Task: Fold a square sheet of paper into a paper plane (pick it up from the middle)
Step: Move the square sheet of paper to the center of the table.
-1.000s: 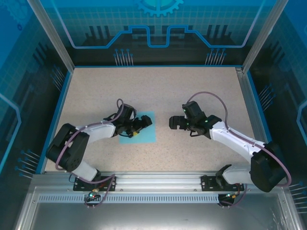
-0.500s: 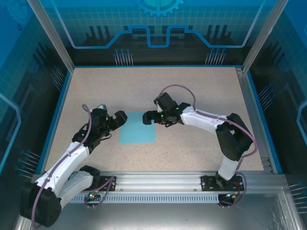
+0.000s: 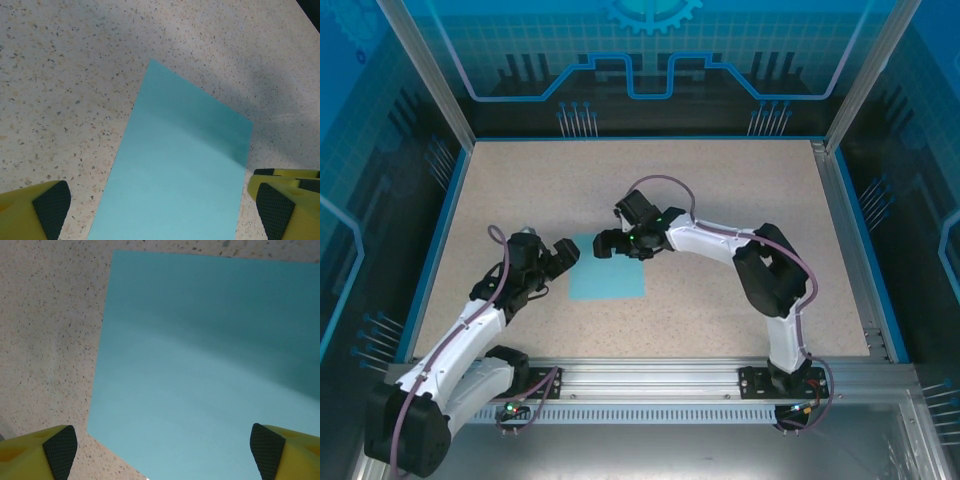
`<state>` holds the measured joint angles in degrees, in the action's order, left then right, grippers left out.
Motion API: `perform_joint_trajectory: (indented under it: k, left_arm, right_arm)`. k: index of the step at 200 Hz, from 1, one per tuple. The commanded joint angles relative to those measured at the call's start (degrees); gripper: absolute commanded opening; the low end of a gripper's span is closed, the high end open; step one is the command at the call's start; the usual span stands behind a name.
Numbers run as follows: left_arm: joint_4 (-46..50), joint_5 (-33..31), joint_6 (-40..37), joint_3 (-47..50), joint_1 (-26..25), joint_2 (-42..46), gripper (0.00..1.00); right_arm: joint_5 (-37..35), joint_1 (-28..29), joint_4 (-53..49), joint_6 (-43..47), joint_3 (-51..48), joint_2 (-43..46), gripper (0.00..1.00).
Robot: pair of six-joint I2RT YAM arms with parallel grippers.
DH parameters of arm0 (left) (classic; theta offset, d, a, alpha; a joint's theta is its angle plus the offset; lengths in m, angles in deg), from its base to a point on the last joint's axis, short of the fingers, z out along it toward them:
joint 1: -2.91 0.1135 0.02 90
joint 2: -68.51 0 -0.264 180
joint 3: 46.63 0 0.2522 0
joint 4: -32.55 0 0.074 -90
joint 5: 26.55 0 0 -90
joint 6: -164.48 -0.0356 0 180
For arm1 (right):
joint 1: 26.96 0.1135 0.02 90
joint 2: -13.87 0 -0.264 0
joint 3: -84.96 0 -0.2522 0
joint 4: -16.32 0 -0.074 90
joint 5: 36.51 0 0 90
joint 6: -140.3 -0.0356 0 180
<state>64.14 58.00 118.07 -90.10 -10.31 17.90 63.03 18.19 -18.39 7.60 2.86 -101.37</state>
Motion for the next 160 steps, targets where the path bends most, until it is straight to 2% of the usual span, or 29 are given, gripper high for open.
perform_joint_trajectory:
  k: [1,35,77,126,160]
  left_arm:
    - [1.20,-1.45,0.29,0.71,0.66,0.16,0.99]
    - [0.52,0.70,-1.98,0.73,0.65,0.39,0.99]
    - [-4.73,3.88,-0.47,3.21,0.66,1.55,0.99]
    - [-9.59,10.99,-1.23,3.35,0.66,-1.55,0.99]
    - [-13.17,16.70,-2.08,2.50,0.51,-5.24,0.99]
  right_arm:
    - [1.40,1.75,-5.28,-0.18,4.49,-3.36,0.93]
    - [2.59,1.86,-4.25,-1.73,3.26,-5.52,0.92]
    - [-1.21,-0.09,-5.68,-1.56,-3.72,-3.16,0.92]
    - [-2.26,-7.82,-6.00,1.86,-15.92,4.85,0.92]
    - [-3.28,-13.15,-8.54,6.32,-19.61,9.08,0.93]
